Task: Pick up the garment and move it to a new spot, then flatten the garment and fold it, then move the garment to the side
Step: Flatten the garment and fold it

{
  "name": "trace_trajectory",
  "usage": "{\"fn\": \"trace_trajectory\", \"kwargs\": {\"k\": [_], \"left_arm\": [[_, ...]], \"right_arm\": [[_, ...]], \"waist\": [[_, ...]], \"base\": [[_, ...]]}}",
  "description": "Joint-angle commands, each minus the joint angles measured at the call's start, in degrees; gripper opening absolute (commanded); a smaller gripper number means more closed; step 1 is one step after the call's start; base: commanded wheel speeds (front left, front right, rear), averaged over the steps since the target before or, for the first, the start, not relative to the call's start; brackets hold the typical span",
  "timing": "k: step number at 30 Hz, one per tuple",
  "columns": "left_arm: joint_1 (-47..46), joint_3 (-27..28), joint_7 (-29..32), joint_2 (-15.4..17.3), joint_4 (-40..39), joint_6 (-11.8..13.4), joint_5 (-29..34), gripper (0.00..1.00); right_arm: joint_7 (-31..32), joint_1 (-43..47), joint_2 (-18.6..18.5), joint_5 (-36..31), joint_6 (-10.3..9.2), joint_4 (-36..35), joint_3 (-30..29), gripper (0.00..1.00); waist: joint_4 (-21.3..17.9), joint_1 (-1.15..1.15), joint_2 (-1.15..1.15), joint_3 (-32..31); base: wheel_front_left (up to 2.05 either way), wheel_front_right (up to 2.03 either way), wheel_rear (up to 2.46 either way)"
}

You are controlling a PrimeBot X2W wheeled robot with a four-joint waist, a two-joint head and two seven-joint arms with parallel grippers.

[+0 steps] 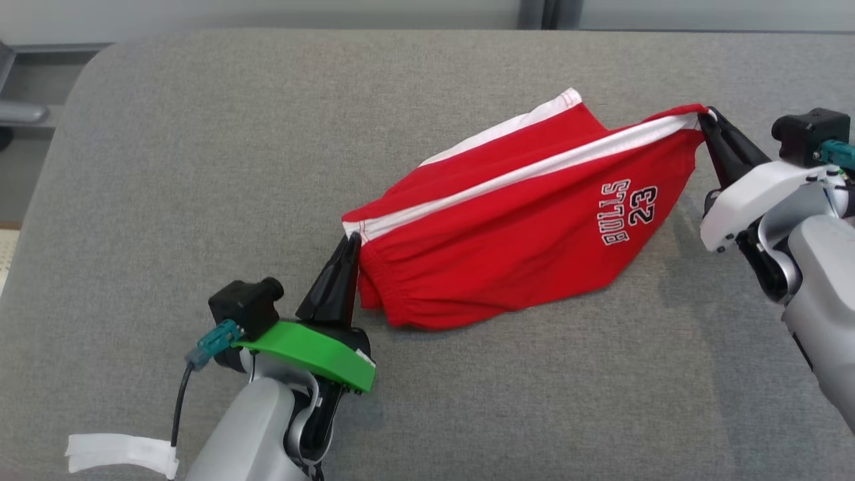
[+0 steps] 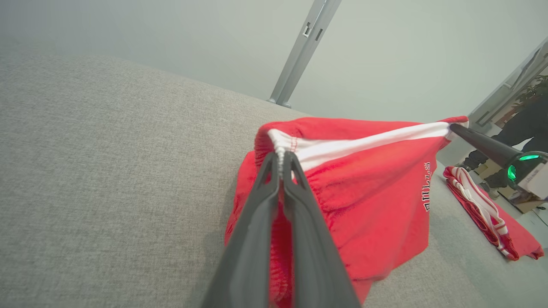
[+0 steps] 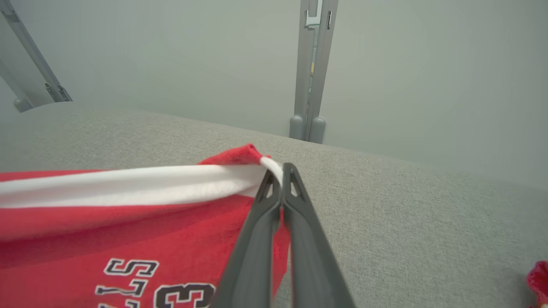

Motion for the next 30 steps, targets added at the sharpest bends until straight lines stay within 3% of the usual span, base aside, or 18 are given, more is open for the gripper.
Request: {"fn": "trace_trajectory", "kwargs": {"k": [1, 8, 14, 24, 25, 26, 27, 28, 30], "left_arm": [[-2.3, 1.0, 0.0, -0.5, 0.5, 0.1, 0.3, 0.0], [-6.2, 1.2, 0.0, -1.4, 1.8, 0.1, 0.6, 0.0], [-8.8, -1.3, 0.0, -1.4, 2.2, 0.1, -2.7, 0.0], [-10.3, -1.9, 0.0, -1.4, 2.6, 0.1, -3.6, 0.0], [-10.3, -1.9, 0.0, -1.4, 2.6, 0.1, -3.7, 0.18], [-10.4, -1.8, 0.0, -1.4, 2.6, 0.1, -3.5, 0.45], [-10.4, -1.6, 0.0, -1.4, 2.5, 0.1, -3.2, 0.93], [-10.4, -1.7, 0.0, -1.4, 2.5, 0.1, -2.8, 1.0], [-10.2, -1.7, 0.0, -1.4, 2.4, 0.1, -2.1, 1.0]], "right_arm": [[0.1, -2.5, -1.0, -0.1, -0.12, 1.0, 0.8, 0.0], [0.3, -9.2, -1.8, 1.1, -0.12, 3.3, 5.2, 0.0], [0.6, -14.0, -2.5, 2.6, -0.12, 5.9, 8.6, 0.0], [-1.2, -17.2, -3.0, 4.4, -0.12, 10.8, 12.3, 0.02], [-1.7, -17.4, -3.0, 4.6, -0.12, 11.3, 12.2, 0.35], [-2.2, -17.7, -2.8, 4.8, -0.12, 11.8, 12.0, 1.0], [-2.6, -18.0, -2.7, 4.9, -0.12, 12.2, 11.9, 1.0], [-3.0, -18.3, -2.5, 5.1, -0.12, 12.6, 11.7, 1.0], [-3.5, -18.3, -2.3, 5.1, -0.12, 13.2, 11.6, 1.0]], "waist": [[4.5, 0.0, 0.0, 6.3], [6.5, 0.0, 0.0, 10.4], [8.1, 0.0, 0.0, 13.1], [8.8, 0.0, 0.0, 14.7], [8.7, 0.0, 0.0, 14.7], [8.6, 0.0, 0.0, 14.7], [8.5, 0.0, 0.0, 14.8], [8.4, 0.0, 0.0, 14.8], [8.2, 0.0, 0.0, 14.7]], "base": [[0.0, 0.0, 0.0], [0.0, 0.0, 0.0], [0.0, 0.0, 0.0], [0.0, 0.0, 0.0], [0.0, 0.0, 0.0], [0.0, 0.0, 0.0], [0.0, 0.0, 0.0], [0.0, 0.0, 0.0], [0.0, 0.0, 0.0]]}}
